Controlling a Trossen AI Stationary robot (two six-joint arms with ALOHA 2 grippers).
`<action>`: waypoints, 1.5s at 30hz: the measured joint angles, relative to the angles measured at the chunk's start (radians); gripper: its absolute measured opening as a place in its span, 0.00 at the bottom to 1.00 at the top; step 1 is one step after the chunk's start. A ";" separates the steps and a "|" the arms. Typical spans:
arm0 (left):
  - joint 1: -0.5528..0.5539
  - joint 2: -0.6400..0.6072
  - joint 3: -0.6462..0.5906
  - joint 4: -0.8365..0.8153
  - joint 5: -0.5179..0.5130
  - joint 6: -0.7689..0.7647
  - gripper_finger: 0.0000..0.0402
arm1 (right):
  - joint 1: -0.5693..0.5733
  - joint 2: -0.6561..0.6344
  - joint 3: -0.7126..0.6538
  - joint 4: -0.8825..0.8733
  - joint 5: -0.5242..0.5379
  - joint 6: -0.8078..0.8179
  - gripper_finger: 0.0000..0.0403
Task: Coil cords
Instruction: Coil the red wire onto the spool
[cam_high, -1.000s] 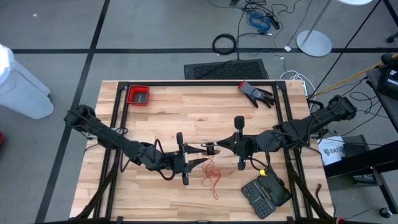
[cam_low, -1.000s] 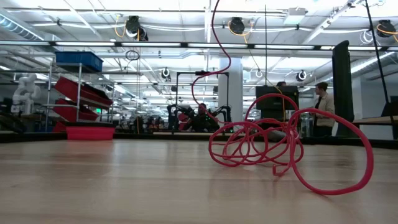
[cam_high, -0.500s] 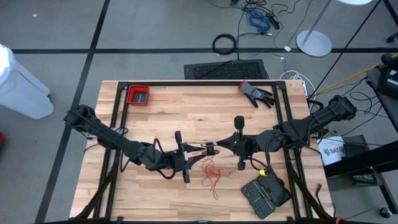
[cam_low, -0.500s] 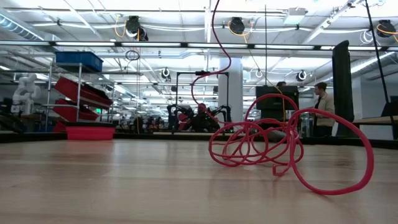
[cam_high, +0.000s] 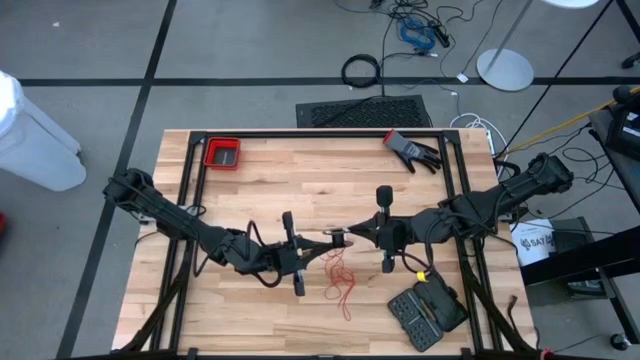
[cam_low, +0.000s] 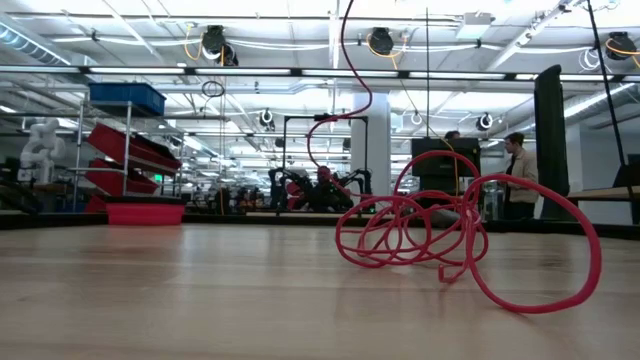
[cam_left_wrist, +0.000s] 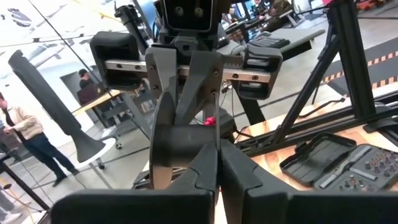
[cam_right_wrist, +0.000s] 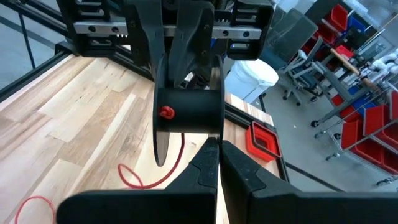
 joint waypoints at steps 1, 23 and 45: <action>0.000 0.000 0.000 -0.001 0.000 0.000 0.02 | 0.000 0.000 0.000 -0.008 0.000 0.010 0.00; -0.006 -0.010 0.000 -0.052 -0.078 0.054 0.02 | -0.021 0.000 0.000 -0.220 0.045 0.311 0.29; -0.139 -0.277 0.000 -0.362 -0.066 0.041 0.02 | -0.280 0.039 -0.474 0.539 -0.514 0.404 0.34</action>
